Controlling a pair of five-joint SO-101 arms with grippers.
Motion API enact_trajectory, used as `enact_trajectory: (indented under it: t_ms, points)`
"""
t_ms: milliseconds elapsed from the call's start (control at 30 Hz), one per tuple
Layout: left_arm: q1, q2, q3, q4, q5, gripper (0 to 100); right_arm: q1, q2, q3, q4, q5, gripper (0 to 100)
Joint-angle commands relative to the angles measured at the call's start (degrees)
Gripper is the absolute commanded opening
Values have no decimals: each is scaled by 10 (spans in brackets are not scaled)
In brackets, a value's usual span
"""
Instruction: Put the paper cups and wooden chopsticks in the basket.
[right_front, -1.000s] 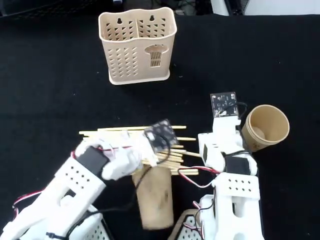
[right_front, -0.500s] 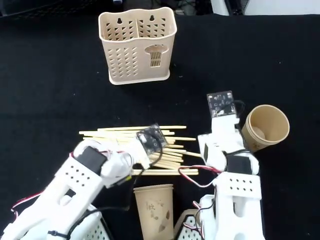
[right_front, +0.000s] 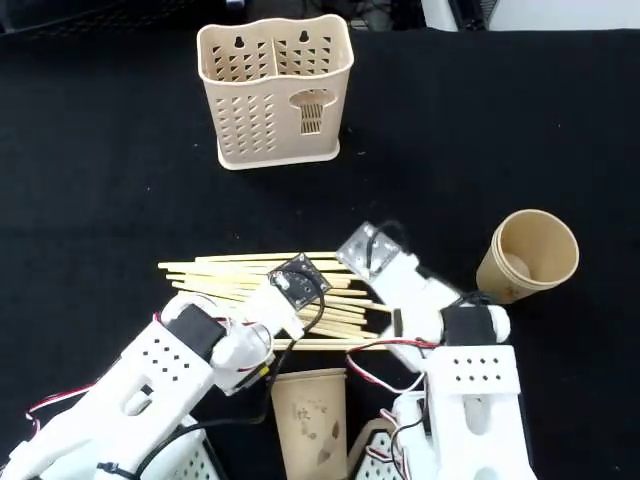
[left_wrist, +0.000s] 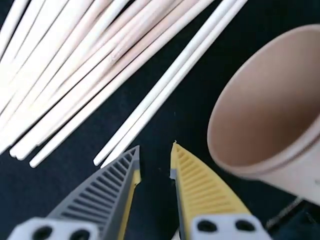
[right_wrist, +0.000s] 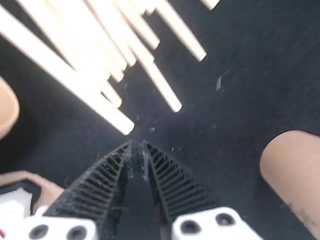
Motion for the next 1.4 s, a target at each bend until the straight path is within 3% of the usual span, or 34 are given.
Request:
enact_trajectory:
  t_ms: [0, 200, 400, 600, 800, 933, 1167, 1267, 1367]
  points:
    - [8, -4, 9, -44, 6, 117, 33, -3, 7, 8, 12, 12]
    - [25, -4, 52, -113, 95, 117, 57, -3, 8, 6, 11, 12]
    - [108, -4, 40, -156, 95, 117, 58, -3, 9, 6, 11, 12]
    - [82, -4, 21, -239, 95, 117, 58, -7, 10, 6, 10, 12]
    - [-4, -9, 21, -175, 94, 117, 55, -7, 7, -3, 11, 15]
    - [-133, -10, 19, -142, 94, 114, 49, -3, 4, -13, 28, 29]
    - [-447, -8, 23, -142, 94, 116, -36, -2, -48, 89, 197, 187]
    - [-516, -4, 23, -146, 94, 116, -74, 6, -102, 157, 253, 187]
    - [-526, -4, 24, -145, 94, 116, -91, 58, -175, 232, 280, 187]
